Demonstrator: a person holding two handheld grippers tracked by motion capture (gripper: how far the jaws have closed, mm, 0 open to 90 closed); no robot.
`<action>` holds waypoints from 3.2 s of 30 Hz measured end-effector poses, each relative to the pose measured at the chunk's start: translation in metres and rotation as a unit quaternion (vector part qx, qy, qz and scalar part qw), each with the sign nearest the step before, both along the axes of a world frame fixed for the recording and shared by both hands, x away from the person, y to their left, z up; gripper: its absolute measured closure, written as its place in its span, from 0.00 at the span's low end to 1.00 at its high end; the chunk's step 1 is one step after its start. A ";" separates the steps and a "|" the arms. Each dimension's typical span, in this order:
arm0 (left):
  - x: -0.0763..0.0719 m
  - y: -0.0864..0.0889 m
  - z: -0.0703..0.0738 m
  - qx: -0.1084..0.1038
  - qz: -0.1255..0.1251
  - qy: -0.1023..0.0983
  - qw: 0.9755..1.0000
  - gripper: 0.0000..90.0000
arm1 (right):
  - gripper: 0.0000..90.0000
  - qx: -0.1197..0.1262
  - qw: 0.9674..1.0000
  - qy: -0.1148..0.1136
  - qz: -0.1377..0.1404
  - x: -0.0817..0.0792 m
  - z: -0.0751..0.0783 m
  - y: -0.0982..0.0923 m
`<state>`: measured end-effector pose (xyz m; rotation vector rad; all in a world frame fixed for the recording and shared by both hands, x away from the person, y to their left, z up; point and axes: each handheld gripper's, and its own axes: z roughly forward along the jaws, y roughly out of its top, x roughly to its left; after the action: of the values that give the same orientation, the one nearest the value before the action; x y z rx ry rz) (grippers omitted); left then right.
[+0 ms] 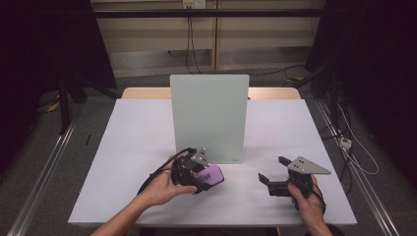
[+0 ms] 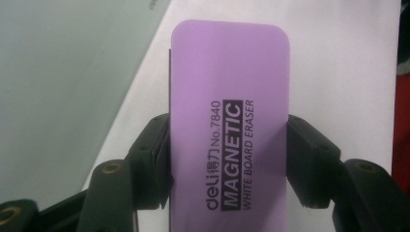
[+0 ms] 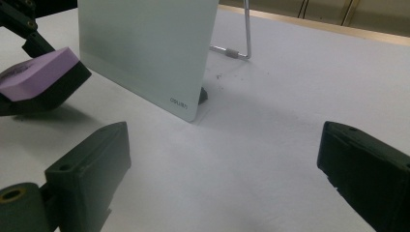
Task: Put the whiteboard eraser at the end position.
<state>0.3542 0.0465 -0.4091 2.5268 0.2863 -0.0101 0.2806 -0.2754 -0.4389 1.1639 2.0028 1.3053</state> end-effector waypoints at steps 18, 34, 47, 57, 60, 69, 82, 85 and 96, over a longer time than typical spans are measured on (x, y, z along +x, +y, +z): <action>0.005 -0.015 -0.017 0.021 -0.014 0.023 0.999 0.45 | 0.05 0.001 1.000 0.002 0.001 0.000 0.000 0.000; 0.008 -0.016 -0.024 0.015 -0.013 0.026 0.999 0.44 | 0.05 0.002 1.000 0.000 0.000 0.000 0.000 0.000; 0.003 -0.016 -0.029 0.016 0.005 0.011 1.000 0.33 | 0.05 0.001 1.000 0.001 0.000 0.000 0.000 0.000; 0.003 -0.011 -0.027 0.000 0.023 -0.003 1.000 0.14 | 0.05 0.001 1.000 0.002 0.001 0.001 0.000 0.000; 0.004 -0.010 -0.025 -0.009 0.024 -0.004 1.000 0.09 | 0.05 -0.002 1.000 0.001 0.002 0.002 -0.001 0.001; 0.007 -0.002 -0.017 -0.040 0.040 -0.001 0.998 0.07 | 0.05 -0.003 1.000 -0.001 0.003 0.001 0.000 0.000; 0.009 0.013 -0.003 -0.101 0.085 -0.032 0.991 0.06 | 0.05 -0.004 1.000 0.000 0.003 0.001 0.000 0.001; 0.008 0.017 0.001 -0.111 0.095 -0.050 0.988 0.06 | 0.05 -0.003 1.000 0.000 0.003 0.001 0.000 0.001; 0.010 0.027 0.008 -0.154 0.144 -0.078 0.974 0.06 | 0.05 -0.003 1.000 0.003 0.000 0.001 -0.001 0.001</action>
<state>0.3646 0.0738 -0.4016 2.1455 0.5398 0.2396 0.2816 -0.2744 -0.4395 1.1651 2.0094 1.2964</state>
